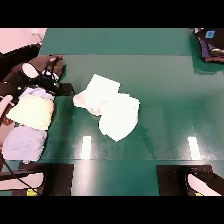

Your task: Fold the shirts.

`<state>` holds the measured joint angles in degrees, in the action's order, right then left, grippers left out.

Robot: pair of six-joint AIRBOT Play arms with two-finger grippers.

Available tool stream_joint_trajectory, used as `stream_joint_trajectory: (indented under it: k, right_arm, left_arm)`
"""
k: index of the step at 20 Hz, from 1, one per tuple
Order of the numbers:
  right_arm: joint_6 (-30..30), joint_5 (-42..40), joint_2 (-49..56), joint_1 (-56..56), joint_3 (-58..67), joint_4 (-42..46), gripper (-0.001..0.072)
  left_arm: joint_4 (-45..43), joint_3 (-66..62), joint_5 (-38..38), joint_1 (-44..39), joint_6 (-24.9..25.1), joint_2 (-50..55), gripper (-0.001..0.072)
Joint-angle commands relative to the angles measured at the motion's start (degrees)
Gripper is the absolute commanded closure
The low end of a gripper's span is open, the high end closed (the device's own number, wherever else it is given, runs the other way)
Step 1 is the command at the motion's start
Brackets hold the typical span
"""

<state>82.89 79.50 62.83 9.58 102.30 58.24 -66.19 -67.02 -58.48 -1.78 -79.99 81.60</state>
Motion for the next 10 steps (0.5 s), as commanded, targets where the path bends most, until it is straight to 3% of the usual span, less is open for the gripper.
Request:
stream_joint_trajectory:
  k: [1,6,8,9,10]
  right_arm:
    - [0.57,2.6,3.13,0.0,-0.02,-1.79,0.0296]
    - [0.66,3.72,4.33,-0.02,-3.5,-1.05,0.0296]
    - [0.66,2.93,2.8,-0.02,-9.7,-1.01,0.0296]
    - [0.68,2.05,1.79,-0.02,-13.75,-0.9,0.0296]
    - [1.66,1.49,0.85,-0.02,-17.64,0.52,0.0296]
  left_arm:
    - [8.17,2.82,2.6,1.64,4.11,5.75,0.0167]
    - [12.5,2.8,6.64,1.64,4.2,7.39,0.0172]
    - [12.66,2.8,7.04,1.66,4.17,7.39,0.0557]
    - [12.66,2.6,6.88,1.66,4.17,7.37,0.0677]
    - [12.39,1.49,6.05,1.84,4.0,7.21,0.0679]
